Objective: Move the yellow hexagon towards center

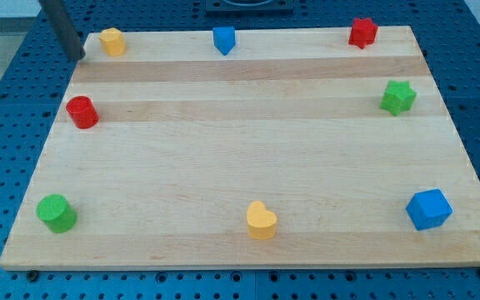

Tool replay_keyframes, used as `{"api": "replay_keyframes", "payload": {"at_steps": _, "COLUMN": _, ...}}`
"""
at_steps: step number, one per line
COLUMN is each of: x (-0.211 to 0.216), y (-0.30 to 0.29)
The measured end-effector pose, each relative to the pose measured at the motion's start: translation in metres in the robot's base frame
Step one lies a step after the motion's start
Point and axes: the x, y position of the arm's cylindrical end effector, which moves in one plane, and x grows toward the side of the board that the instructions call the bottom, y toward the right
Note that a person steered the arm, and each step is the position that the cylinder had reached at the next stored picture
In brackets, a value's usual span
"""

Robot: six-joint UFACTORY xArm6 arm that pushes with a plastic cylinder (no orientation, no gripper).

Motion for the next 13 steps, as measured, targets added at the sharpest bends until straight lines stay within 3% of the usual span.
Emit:
{"api": "replay_keyframes", "payload": {"at_steps": 1, "x": -0.036, "y": 0.001}}
{"api": "replay_keyframes", "payload": {"at_steps": 2, "x": -0.035, "y": 0.028}}
{"api": "replay_keyframes", "payload": {"at_steps": 3, "x": -0.015, "y": 0.070}}
{"api": "replay_keyframes", "payload": {"at_steps": 5, "x": 0.065, "y": 0.121}}
{"api": "replay_keyframes", "payload": {"at_steps": 6, "x": 0.071, "y": 0.139}}
{"api": "replay_keyframes", "payload": {"at_steps": 7, "x": 0.029, "y": 0.138}}
{"api": "replay_keyframes", "payload": {"at_steps": 8, "x": 0.026, "y": 0.116}}
{"api": "replay_keyframes", "payload": {"at_steps": 10, "x": 0.073, "y": 0.097}}
{"api": "replay_keyframes", "payload": {"at_steps": 11, "x": 0.097, "y": 0.139}}
{"api": "replay_keyframes", "payload": {"at_steps": 12, "x": 0.105, "y": 0.164}}
{"api": "replay_keyframes", "payload": {"at_steps": 13, "x": 0.074, "y": 0.137}}
